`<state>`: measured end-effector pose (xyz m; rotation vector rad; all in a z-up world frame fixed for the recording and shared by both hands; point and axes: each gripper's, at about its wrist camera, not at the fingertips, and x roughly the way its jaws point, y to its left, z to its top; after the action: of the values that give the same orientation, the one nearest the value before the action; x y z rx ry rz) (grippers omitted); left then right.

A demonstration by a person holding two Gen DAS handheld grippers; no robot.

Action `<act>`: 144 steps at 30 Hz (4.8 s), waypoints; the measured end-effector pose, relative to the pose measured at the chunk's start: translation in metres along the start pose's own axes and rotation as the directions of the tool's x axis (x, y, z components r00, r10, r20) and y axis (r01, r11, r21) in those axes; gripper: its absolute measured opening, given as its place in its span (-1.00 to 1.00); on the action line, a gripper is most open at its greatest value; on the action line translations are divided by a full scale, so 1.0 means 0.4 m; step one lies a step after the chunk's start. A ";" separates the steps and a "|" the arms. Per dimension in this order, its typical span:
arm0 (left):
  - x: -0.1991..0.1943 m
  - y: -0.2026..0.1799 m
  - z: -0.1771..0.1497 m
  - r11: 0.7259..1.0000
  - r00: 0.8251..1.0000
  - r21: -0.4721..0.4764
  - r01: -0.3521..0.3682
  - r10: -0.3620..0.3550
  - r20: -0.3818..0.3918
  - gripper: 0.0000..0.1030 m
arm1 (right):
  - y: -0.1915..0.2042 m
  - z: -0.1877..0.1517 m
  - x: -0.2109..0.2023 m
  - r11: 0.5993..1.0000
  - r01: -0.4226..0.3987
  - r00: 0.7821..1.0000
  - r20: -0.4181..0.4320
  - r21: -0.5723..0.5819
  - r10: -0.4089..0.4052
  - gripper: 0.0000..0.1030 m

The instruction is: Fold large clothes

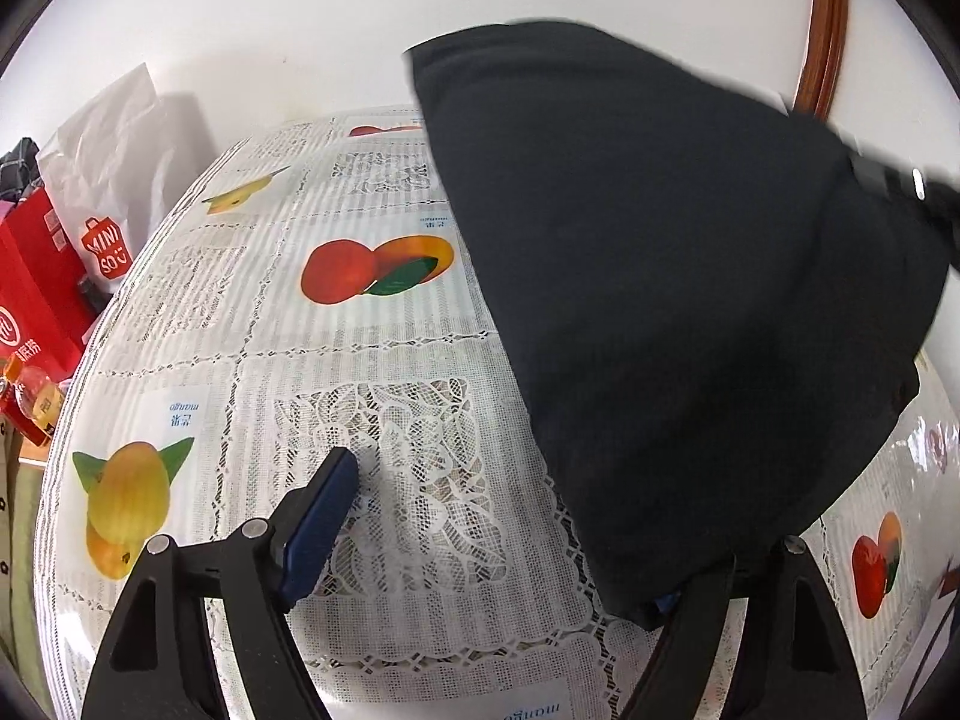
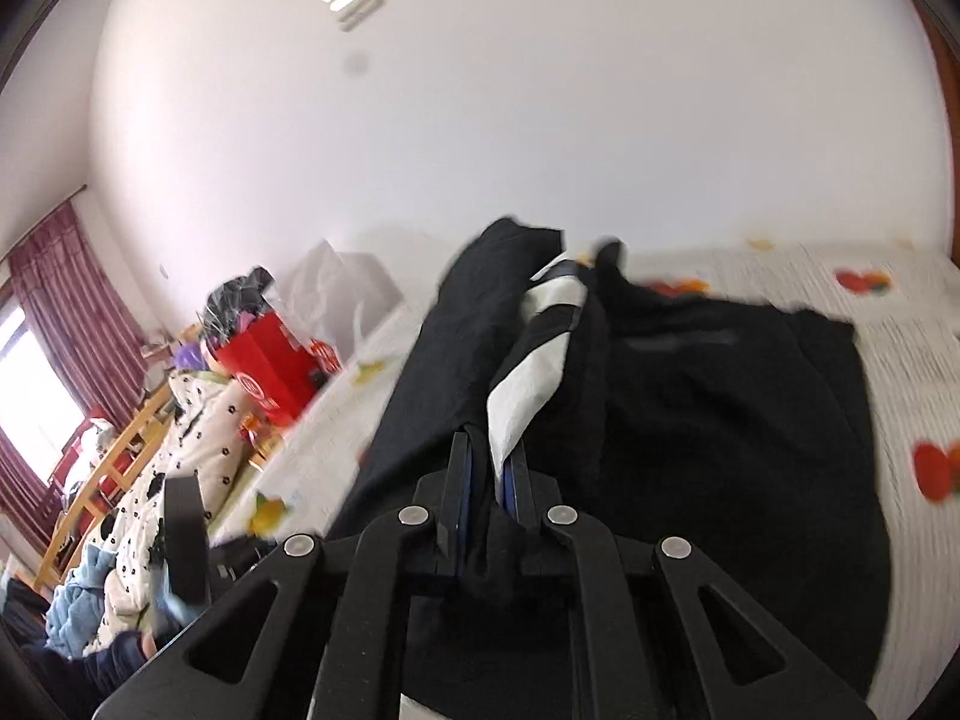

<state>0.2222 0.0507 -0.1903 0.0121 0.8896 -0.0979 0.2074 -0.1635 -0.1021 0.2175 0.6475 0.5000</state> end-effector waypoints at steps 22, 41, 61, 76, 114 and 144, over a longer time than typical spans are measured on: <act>-0.076 -0.037 -0.001 0.990 0.989 0.005 0.144 -0.144 0.032 0.50 | -0.102 -0.059 0.069 0.991 0.114 0.985 -0.135 0.067 -0.104 0.24; 0.000 -0.141 0.003 0.998 0.998 0.050 0.049 -0.047 -0.030 0.55 | -0.050 -0.037 0.075 0.997 0.078 0.991 -0.107 -0.023 -0.080 -0.79; -0.017 -0.184 0.008 0.986 0.988 0.065 0.152 -0.152 -0.005 0.54 | -0.199 -0.097 -0.070 0.976 0.206 0.977 -0.068 0.073 -0.201 -0.79; 0.071 -0.283 0.048 0.991 0.999 0.128 0.028 -0.022 -0.048 0.60 | -0.187 -0.067 -0.084 0.973 0.220 0.973 -0.085 0.070 -0.214 -0.80; -0.095 -0.204 -0.046 0.996 0.998 0.063 0.067 -0.066 -0.025 0.56 | -0.207 -0.355 -0.303 0.943 0.333 0.922 -0.215 0.014 -0.322 -0.19; -0.003 -0.145 0.073 0.999 0.999 -0.020 0.033 -0.033 -0.014 0.56 | -0.259 -0.158 -0.029 0.922 0.386 0.903 -0.197 -0.022 -0.382 -0.63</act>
<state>0.2387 -0.0084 -0.1692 -0.0207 0.9048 -0.1197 0.1990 -0.2558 -0.1812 0.0514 0.8671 0.1341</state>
